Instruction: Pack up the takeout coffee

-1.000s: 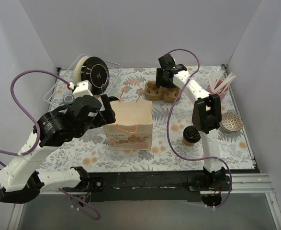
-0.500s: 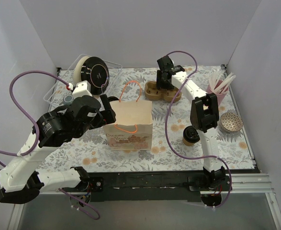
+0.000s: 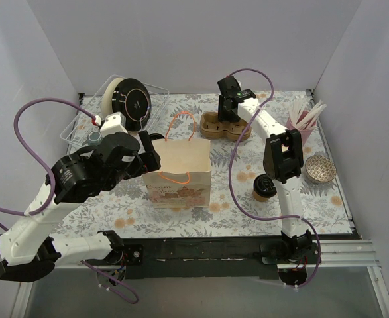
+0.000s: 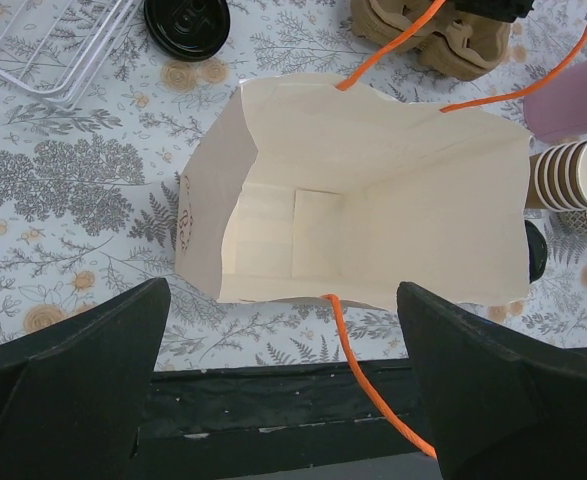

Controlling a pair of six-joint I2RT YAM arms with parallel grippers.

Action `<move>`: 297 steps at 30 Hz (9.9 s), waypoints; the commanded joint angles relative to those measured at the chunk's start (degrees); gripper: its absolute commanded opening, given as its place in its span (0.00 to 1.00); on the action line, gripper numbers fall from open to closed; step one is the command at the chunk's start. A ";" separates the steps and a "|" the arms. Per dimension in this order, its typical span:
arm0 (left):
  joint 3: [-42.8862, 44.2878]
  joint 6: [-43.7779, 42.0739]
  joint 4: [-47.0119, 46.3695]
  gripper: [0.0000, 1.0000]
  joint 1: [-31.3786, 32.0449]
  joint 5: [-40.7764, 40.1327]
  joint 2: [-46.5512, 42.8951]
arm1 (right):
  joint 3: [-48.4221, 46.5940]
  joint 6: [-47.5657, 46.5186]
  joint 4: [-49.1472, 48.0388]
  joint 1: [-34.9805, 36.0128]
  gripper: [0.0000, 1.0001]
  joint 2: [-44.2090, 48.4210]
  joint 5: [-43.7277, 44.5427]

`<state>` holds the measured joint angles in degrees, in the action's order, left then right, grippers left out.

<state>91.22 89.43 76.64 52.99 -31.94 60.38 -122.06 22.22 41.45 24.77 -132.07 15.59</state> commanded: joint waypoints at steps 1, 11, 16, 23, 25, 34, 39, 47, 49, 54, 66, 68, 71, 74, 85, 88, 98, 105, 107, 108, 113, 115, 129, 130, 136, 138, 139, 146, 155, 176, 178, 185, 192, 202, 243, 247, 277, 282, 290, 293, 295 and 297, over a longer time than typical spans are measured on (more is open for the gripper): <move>-1.04 0.75 1.23 0.98 -0.17 -0.84 -0.53 | -2.13 -0.51 -1.46 0.19 0.45 3.13 1.63; -1.75 1.98 2.55 0.98 -0.17 -0.75 -0.61 | -1.17 -1.21 -1.55 0.19 0.45 5.59 1.72; -2.27 2.86 2.55 0.98 -0.17 -0.05 -1.32 | 0.59 -1.56 -1.99 0.19 0.44 7.17 1.81; -2.54 2.59 2.55 0.98 -0.26 -0.75 -2.02 | 1.04 -2.70 -2.08 0.10 0.45 9.02 1.37; -2.54 2.59 2.64 0.98 -0.17 -1.28 -2.02 | 0.68 -3.14 -1.90 0.19 0.44 9.63 1.45; -3.85 1.63 2.55 0.90 -0.17 -0.22 -0.61 | -2.92 -4.64 3.28 0.19 0.45 14.38 1.28; -5.09 0.84 2.64 0.81 -0.17 -0.49 -0.53 | -3.09 -3.76 6.52 0.19 0.44 20.17 -1.35; -6.22 0.14 2.72 0.74 -2.97 -2.60 -1.05 | -4.68 -0.16 11.45 1.85 0.43 28.26 -4.78; -7.02 -1.09 2.81 0.75 -4.82 -2.33 -1.40 | -4.68 0.98 12.25 2.64 0.43 30.81 -5.31; -8.51 -3.20 0.97 0.74 -7.46 -1.55 -2.72 | -4.24 6.16 13.48 6.24 0.43 37.48 -6.10; -9.91 -11.37 -10.01 0.67 -12.73 7.23 -3.43 | 6.13 22.59 3.47 25.22 0.41 48.57 -6.19; -10.53 -11.91 -12.04 0.65 -13.26 8.30 -3.60 | 7.71 23.92 1.97 29.44 0.41 49.10 -4.19; -10.97 -10.94 -10.81 0.59 -13.97 9.70 -3.86 | 10.87 26.73 -2.24 33.75 0.40 49.89 -2.59; -13.25 -10.85 -11.86 0.52 -14.06 10.59 -5.53 | 15.09 29.11 -7.16 35.69 0.40 50.68 -2.94; -18.36 -9.62 -16.52 0.39 -14.14 13.31 -8.61 | 20.19 30.52 -11.65 36.75 0.40 49.72 -1.45; -18.53 -10.06 -16.61 0.29 -14.14 12.79 -8.09 | 21.68 30.69 -12.01 36.75 0.40 49.72 -1.44; -17.66 -8.83 -15.91 0.05 -14.14 12.43 -7.21 | 28.01 31.13 -12.18 36.31 0.41 51.21 0.84; -17.57 -8.48 -15.82 0.00 -14.14 12.96 -6.50 | 29.25 30.34 -9.03 36.05 0.40 52.18 4.35; -17.66 -8.57 -15.73 0.00 -14.14 12.78 -6.50 | 29.07 30.34 -7.54 36.05 0.41 52.35 5.58; -17.66 -8.48 -15.73 0.00 -14.14 12.70 -6.59 | 29.16 30.08 -7.26 36.13 0.41 52.27 5.85; -17.39 -7.08 -13.72 0.00 -14.14 12.08 -6.77 | 27.76 28.94 -3.84 36.13 0.40 51.39 7.52; -17.30 -6.64 -13.19 0.00 -14.14 11.73 -6.94 | 27.14 28.06 -2.34 36.13 0.40 50.69 7.78; -16.51 0.65 -12.13 0.00 -14.14 15.59 -7.64 | 19.85 25.68 4.86 37.98 0.40 43.40 11.12; -16.69 1.88 -12.39 0.00 -14.14 16.73 -7.82 | 18.97 25.60 5.91 38.15 0.40 42.78 12.43; -17.39 4.17 -13.36 0.00 -14.14 18.15 -8.61 | 13.52 26.12 11.63 39.91 0.39 39.00 16.74; -17.92 4.70 -12.75 0.00 -14.14 18.32 -8.61 | 13.16 26.30 12.69 40.44 0.39 38.64 18.06; -18.01 5.23 -11.87 0.00 -14.14 18.23 -8.70 | 13.25 26.21 12.86 40.53 0.39 38.64 18.33; -18.89 6.55 -10.90 0.00 -14.14 18.23 -9.67 | 14.04 26.83 14.97 41.41 0.39 38.03 19.38; -19.33 7.51 -9.76 0.00 -14.14 18.41 -10.63 | 12.81 26.47 16.56 42.11 0.38 36.45 20.44; -15.99 4.54 -9.41 0.53 -14.14 18.85 -11.95 | 13.95 24.37 16.74 43.08 0.39 35.03 20.44; -14.07 2.52 -8.45 0.59 -14.14 16.84 -10.64 | 15.88 23.23 14.90 43.16 0.39 36.09 19.39; -10.46 -3.99 -8.26 0.61 -14.14 14.37 -5.37 | 23.70 21.29 11.38 43.08 0.38 40.66 17.28; -12.11 -6.72 -10.90 0.58 -14.14 16.91 -4.74 | 27.32 19.36 10.13 43.08 0.38 43.39 16.57; -11.41 -9.09 -10.38 0.56 -14.14 15.51 -0.44 | 28.10 16.90 5.40 43.08 0.39 42.86 13.94; -44.02 -26.15 -48.17 0.00 -14.14 40.47 -27.16 | 60.18 -20.90 -26.70 43.52 0.49 67.30 -7.24; -43.23 -27.11 -45.62 0.00 -14.14 40.64 -25.49 | 57.03 -18.45 -23.36 43.69 0.50 63.79 -7.24; -42.62 -29.93 -48.25 0.00 -14.14 25.97 -27.60 | 30.25 3.04 -8.55 48.35 0.66 64.48 18.10; -40.86 -30.10 -47.38 0.00 -14.14 25.70 -26.11 | 18.72 15.47 15.64 48.35 0.66 60.18 26.85; -39.10 -28.17 -46.32 0.00 -14.14 25.09 -23.56 | 26.13 20.15 17.72 48.35 0.67 64.28 19.66; -38.75 -28.08 -46.06 0.00 -14.14 24.74 -23.12 | 32.04 18.56 10.24 48.35 0.66 68.68 14.65; -38.84 -27.90 -46.40 0.00 -14.14 24.65 -23.38 | 37.49 17.95 7.61 48.44 0.66 70.36 12.45; -39.54 -27.99 -46.76 0.00 -14.14 24.21 -24.08 | 41.79 19.00 7.42 48.44 0.66 71.77 12.88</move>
<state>50.13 61.36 30.20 39.07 -6.02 37.45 -85.56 39.70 54.65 72.88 -64.36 31.20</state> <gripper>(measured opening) 0.010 0.661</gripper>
